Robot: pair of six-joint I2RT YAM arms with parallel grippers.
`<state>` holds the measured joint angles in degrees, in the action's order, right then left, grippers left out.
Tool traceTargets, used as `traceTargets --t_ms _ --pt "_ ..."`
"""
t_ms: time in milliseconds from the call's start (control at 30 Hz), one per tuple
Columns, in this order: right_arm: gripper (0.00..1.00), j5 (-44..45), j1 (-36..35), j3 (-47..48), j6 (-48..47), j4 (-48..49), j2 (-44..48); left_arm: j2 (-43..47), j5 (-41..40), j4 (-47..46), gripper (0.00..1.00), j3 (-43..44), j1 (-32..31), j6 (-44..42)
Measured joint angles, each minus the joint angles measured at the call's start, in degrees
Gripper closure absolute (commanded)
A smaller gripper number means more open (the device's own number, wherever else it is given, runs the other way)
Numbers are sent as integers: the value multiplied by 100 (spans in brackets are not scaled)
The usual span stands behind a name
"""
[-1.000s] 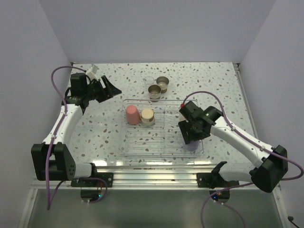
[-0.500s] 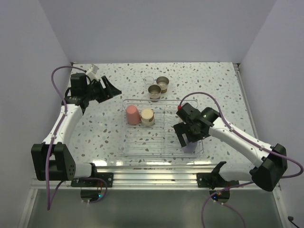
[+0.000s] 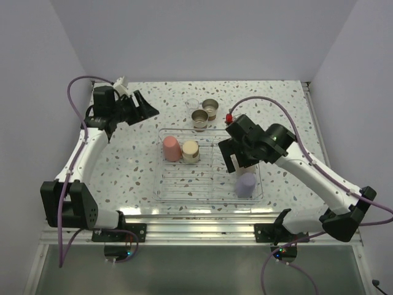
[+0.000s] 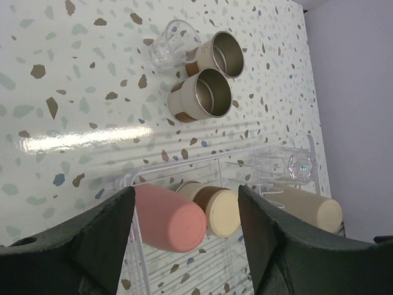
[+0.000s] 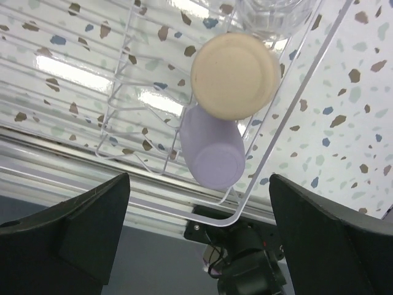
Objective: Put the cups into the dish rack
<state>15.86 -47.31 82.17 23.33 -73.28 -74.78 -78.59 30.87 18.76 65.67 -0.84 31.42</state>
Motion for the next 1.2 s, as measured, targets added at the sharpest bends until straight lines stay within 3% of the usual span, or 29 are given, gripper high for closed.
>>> traceTargets --t_ms 167,333,467,600,767,933,1200 --pt "2 146 48 697 -26 -50 -310 -649 -354 326 30 1003 -509 -221" --pt "2 -203 573 1432 -55 59 -935 -1762 -675 494 31 2337 -1073 -409" --pt "2 -496 1102 1526 -48 170 -1045 -2835 -911 841 32 3379 -1423 -597" --pt "2 -516 1202 1429 -46 179 -938 -3915 -1191 1296 33 4345 -1744 -800" --pt "2 -516 1226 820 24 157 -426 -4653 -1491 1878 34 4872 -2013 -988" --pt "2 -505 1290 566 111 98 -155 -4828 -1821 2175 35 4962 -2227 -1104" --pt "2 -490 1325 566 111 111 -184 -5047 -2063 2203 45 5108 -2347 -1110"
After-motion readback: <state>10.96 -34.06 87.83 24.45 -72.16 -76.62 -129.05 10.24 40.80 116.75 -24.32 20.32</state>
